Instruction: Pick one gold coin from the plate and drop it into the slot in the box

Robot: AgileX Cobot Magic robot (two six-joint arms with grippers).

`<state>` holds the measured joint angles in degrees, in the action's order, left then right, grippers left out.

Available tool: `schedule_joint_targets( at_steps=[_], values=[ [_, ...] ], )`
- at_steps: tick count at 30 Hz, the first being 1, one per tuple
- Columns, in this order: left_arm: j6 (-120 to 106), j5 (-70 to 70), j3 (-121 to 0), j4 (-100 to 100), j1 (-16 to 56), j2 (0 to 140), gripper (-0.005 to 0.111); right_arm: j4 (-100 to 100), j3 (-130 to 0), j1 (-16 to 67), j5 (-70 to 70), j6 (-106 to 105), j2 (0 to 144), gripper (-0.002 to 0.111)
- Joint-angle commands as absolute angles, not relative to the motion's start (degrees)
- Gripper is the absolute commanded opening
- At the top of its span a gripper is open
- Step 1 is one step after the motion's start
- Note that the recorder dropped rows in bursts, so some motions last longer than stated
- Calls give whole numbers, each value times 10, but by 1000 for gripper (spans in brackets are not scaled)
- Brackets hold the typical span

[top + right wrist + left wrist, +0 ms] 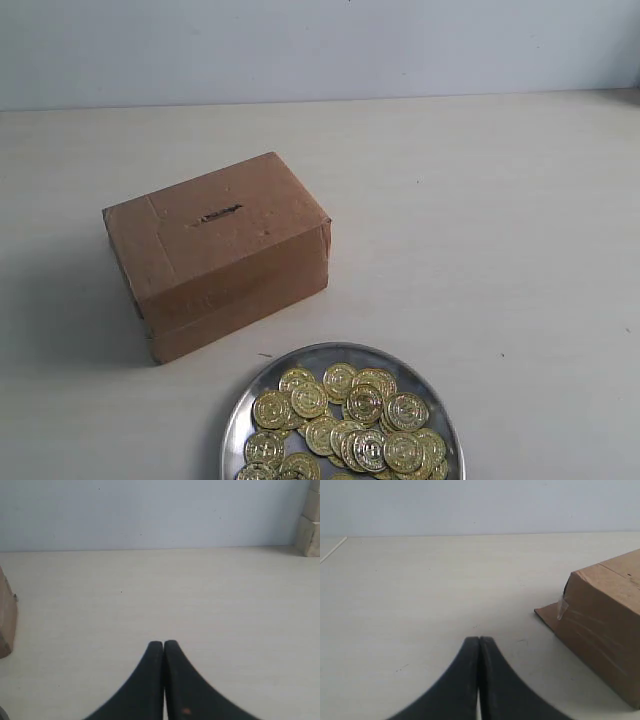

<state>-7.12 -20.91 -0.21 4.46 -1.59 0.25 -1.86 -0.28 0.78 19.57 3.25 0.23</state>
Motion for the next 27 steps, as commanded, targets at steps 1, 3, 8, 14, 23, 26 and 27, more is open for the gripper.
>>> schedule_joint_targets(
  at_steps=[1, 3, 8, 14, 23, 26, 27],
  values=[
    [-71, -204, 0, 51, -18, 0, 0, -18, 0, 6, 192, 30, 0, 0],
    [-71, -204, 0, 51, -18, 0, 0, -18, 0, 6, 192, 30, 0, 0],
    [-71, -204, 0, 51, -18, 0, 0, -20, 0, 6, 190, 24, 0, 0],
    [-71, -204, 0, 51, -18, 0, 0, 4, 0, 6, 149, 32, 0, 0],
    [-71, -204, 0, 51, -18, 0, 0, 104, 0, 6, 40, 29, 0, 0],
    [-71, -204, 0, 51, -18, 0, 0, 104, 0, 6, 40, 29, 0, 0],
    [-71, -204, 0, 51, -18, 0, 0, 104, 0, 6, 40, 29, 0, 0]
  ],
)
